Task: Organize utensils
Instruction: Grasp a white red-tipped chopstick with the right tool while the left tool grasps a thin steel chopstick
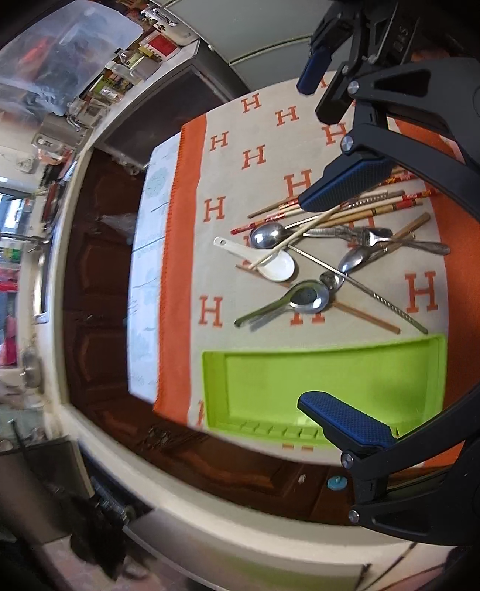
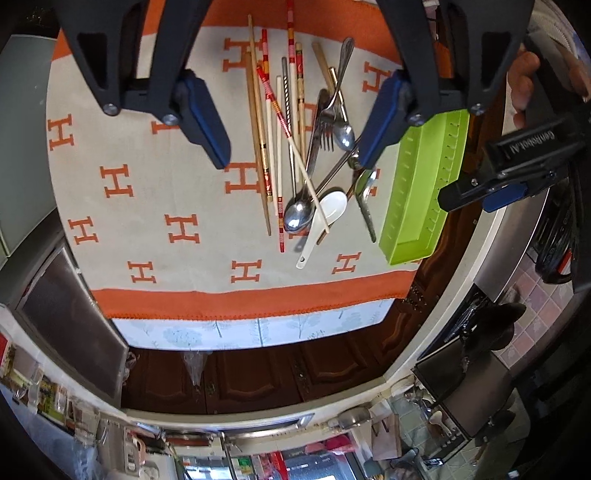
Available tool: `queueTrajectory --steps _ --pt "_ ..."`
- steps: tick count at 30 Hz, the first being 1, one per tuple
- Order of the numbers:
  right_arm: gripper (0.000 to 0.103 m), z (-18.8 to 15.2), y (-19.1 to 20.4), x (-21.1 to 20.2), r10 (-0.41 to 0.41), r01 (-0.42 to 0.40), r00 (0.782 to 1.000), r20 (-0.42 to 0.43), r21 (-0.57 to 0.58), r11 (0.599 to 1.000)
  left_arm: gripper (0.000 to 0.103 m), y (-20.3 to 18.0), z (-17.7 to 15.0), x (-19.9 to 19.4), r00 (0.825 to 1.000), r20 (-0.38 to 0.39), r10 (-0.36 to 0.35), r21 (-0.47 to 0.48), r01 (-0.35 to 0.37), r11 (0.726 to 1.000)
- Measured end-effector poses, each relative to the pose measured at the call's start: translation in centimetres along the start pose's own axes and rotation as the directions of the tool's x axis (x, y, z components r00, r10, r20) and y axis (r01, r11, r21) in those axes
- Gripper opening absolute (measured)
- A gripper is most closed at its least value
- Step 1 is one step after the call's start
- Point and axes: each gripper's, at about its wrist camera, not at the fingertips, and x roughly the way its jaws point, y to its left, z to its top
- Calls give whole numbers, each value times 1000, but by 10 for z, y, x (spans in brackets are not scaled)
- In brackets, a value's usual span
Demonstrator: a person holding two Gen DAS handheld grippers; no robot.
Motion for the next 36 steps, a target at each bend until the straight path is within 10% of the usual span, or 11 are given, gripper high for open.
queueTrajectory --steps 8,16,36 --pt "44 13 -20 51 102 -94 983 -153 59 994 96 3 26 76 987 -157 -15 -18 12 1000" --pt "28 13 -25 96 157 -142 955 -252 76 987 66 7 22 144 961 -277 -1 -41 -11 999" --pt "8 -3 1 153 74 -107 933 -353 -74 991 62 -12 8 164 944 -328 -6 -19 -1 1000"
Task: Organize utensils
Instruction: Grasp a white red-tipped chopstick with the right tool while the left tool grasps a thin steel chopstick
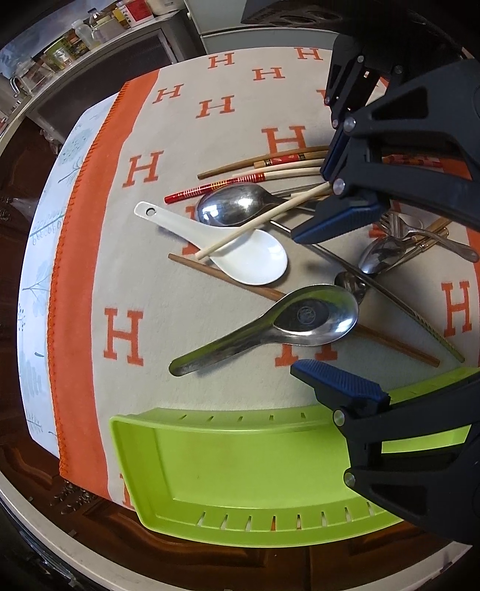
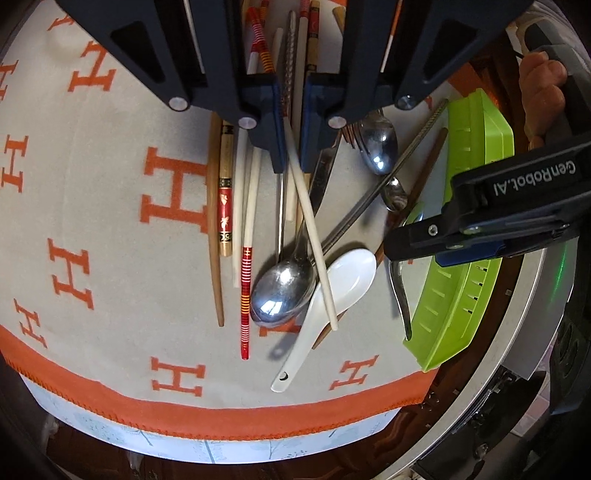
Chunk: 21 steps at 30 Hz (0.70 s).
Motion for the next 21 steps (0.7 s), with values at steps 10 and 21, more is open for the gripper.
queueTrajectory --steps 10,21 --pt "5 -6 -5 -14 87 -90 995 56 64 994 51 12 -8 -4 1000 -14 22 6 -22 1000" --pt "5 -17 -22 -24 134 -143 988 72 130 981 22 -33 -18 -7 1000 -25 -9 210 14 978"
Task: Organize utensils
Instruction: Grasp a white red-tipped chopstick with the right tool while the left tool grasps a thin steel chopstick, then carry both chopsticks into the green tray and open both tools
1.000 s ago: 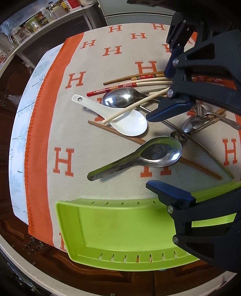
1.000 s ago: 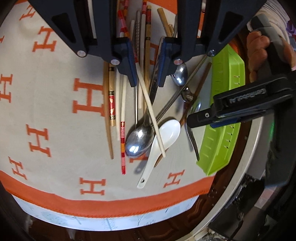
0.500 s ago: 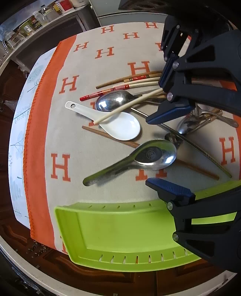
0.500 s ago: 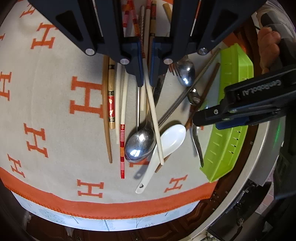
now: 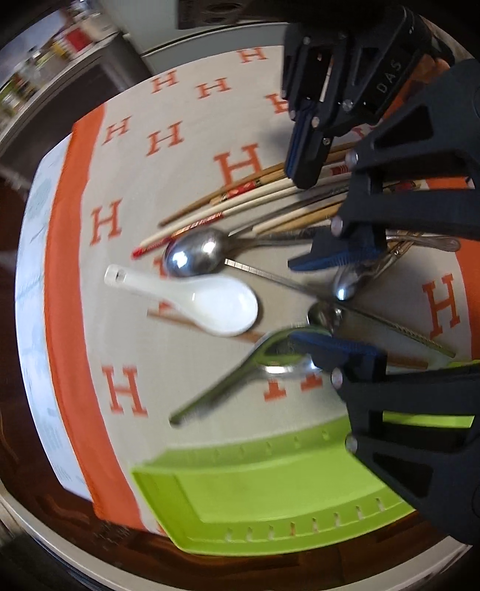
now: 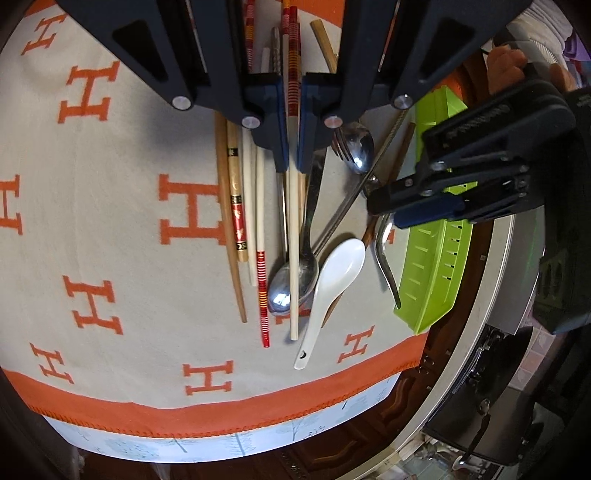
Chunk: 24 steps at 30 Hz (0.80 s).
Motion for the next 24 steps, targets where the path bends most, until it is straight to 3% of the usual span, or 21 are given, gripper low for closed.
queueTrajectory --steps 5,11,14,17,24 --pt "5 -2 -6 -4 8 -8 1000 7 11 1000 16 -15 5 17 999 -36 -1 83 4 997" --pt "5 -1 -10 -2 17 -17 1000 4 23 1000 15 -24 7 41 996 -87 21 149 -8 989" --pt "5 -2 -15 -2 22 -22 1000 2 30 999 15 -31 9 46 997 -72 26 167 -14 986" --pt "5 -3 -17 -2 29 -29 1000 2 41 999 4 -31 10 47 997 -60 38 160 -28 987" --pt "5 -6 -16 -10 36 -37 999 20 41 998 2 -12 5 39 998 -65 -24 47 27 999"
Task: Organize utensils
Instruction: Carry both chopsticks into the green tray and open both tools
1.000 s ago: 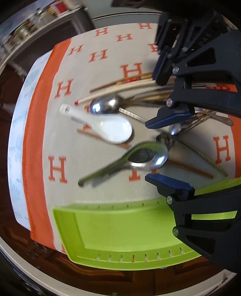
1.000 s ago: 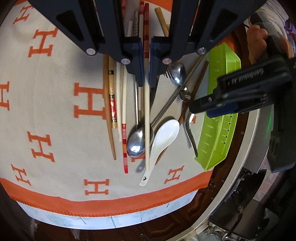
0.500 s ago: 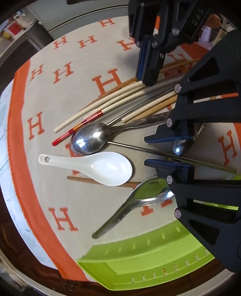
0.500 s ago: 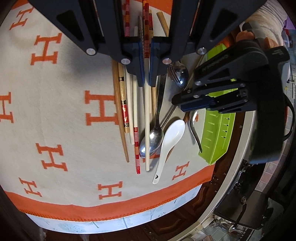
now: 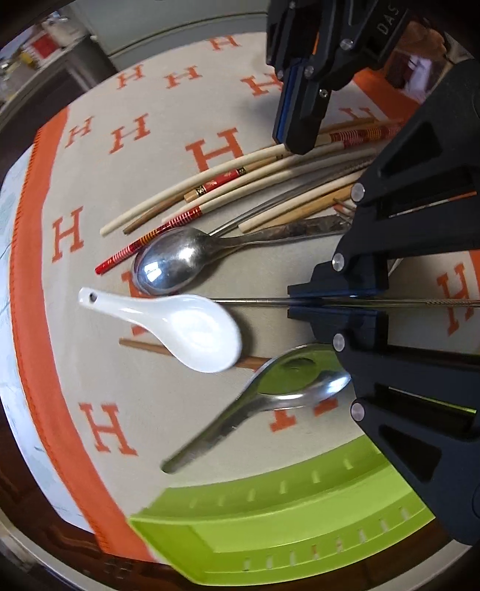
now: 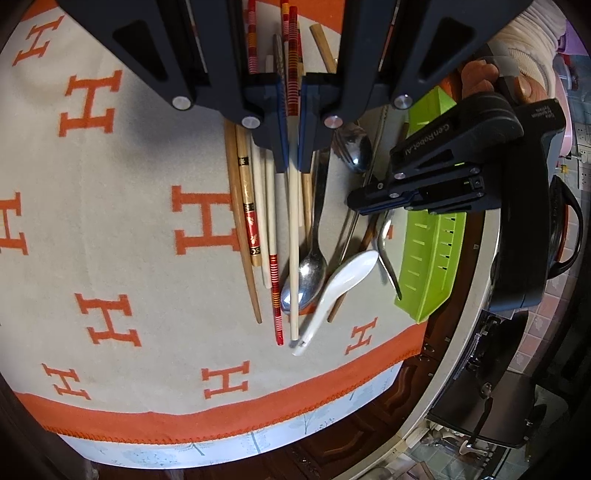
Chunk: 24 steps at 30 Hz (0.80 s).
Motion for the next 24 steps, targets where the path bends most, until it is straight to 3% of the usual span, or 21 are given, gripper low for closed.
queueTrajectory --steps 9,13,19,24 --pt "5 -6 23 -15 38 -37 999 26 -40 999 2 12 -26 -46 987 101 -126 -88 135 987" --pt "5 -8 42 -18 61 -59 998 27 -65 996 2 25 -39 -71 980 134 -145 -120 161 980" --pt "5 -7 93 -9 87 -85 996 4 -128 988 2 69 -59 -116 973 213 -93 -199 136 970" --pt "5 -4 143 12 105 -108 994 -24 -187 976 2 123 -69 -153 957 289 25 -298 65 952"
